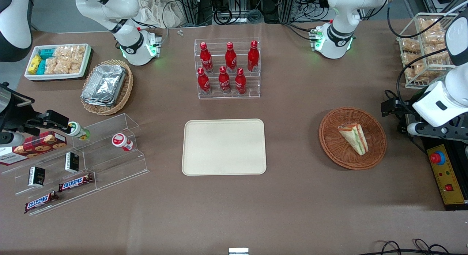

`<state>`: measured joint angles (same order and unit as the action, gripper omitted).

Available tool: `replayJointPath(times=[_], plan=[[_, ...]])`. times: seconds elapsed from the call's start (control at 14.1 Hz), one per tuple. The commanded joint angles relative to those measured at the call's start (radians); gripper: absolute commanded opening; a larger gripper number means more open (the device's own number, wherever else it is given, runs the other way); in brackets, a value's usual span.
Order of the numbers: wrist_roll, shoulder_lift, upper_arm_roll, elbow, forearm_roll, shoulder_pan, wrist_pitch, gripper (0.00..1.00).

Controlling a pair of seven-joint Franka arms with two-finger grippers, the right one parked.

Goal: Place sandwich from basket to tray
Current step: 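Move the left gripper toward the wrapped sandwich in the wicker basket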

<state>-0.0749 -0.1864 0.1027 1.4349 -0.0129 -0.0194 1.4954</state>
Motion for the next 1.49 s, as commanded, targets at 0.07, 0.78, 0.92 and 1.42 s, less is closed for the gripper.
replayJointPath(times=[0.07,0.78,0.92,1.42], plan=[[-0.014,-0.01,0.002,-0.028,-0.001,-0.005,-0.023,1.0],[0.164,0.039,0.006,0.139,-0.091,0.006,0.057,1.0],[0.245,0.089,0.005,0.264,-0.087,0.003,0.142,1.0],[0.591,0.199,0.002,0.711,-0.071,-0.004,0.567,1.0]])
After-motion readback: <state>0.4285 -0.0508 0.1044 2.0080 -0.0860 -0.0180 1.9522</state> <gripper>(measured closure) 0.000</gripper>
